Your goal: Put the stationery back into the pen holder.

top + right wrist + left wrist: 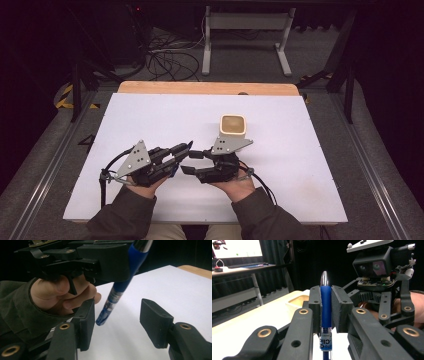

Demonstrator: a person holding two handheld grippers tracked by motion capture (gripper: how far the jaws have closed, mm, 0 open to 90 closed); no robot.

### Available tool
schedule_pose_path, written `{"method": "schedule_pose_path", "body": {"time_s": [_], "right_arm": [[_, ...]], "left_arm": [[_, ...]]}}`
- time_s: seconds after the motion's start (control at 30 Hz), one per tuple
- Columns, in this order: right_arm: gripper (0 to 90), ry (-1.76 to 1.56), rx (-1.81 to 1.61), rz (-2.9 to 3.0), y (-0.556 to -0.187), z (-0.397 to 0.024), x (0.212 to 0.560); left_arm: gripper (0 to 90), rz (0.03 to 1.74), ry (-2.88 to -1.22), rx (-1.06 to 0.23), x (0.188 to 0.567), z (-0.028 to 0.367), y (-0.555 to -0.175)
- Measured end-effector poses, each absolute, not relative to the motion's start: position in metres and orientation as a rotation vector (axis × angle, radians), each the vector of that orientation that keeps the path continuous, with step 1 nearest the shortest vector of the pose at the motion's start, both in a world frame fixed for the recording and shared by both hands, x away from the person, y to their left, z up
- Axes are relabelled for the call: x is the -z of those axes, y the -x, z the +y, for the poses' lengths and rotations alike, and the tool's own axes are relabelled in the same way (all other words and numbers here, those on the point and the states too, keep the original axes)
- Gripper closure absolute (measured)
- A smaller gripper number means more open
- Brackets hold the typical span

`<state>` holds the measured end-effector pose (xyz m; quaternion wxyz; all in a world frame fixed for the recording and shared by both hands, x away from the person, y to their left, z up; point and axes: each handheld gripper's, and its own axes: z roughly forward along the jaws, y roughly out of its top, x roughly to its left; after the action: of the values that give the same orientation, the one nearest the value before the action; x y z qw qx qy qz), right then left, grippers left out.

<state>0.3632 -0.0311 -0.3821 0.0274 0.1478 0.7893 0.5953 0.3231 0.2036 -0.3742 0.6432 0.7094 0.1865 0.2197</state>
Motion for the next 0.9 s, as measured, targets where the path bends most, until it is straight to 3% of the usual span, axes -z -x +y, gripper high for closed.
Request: {"method": "schedule_pose_path", "body": {"time_s": [0.4, 0.57, 0.73, 0.9], "right_arm": [[56.3, -0.469, -1.887, 2.449, -0.361, -0.021, 0.390], [69.3, -0.464, -1.893, 2.441, -0.360, -0.020, 0.392], [76.5, -0.501, -1.882, 2.439, -0.360, -0.020, 0.393], [79.1, -0.520, -1.864, 2.437, -0.362, -0.022, 0.393]], "left_arm": [[79.1, 0.404, -1.603, -0.489, 0.373, 0.199, -0.320], [79.0, 0.405, -1.598, -0.487, 0.372, 0.200, -0.319], [78.5, 0.398, -1.602, -0.480, 0.372, 0.199, -0.319], [69.3, 0.405, -1.617, -0.468, 0.372, 0.198, -0.320]]}}
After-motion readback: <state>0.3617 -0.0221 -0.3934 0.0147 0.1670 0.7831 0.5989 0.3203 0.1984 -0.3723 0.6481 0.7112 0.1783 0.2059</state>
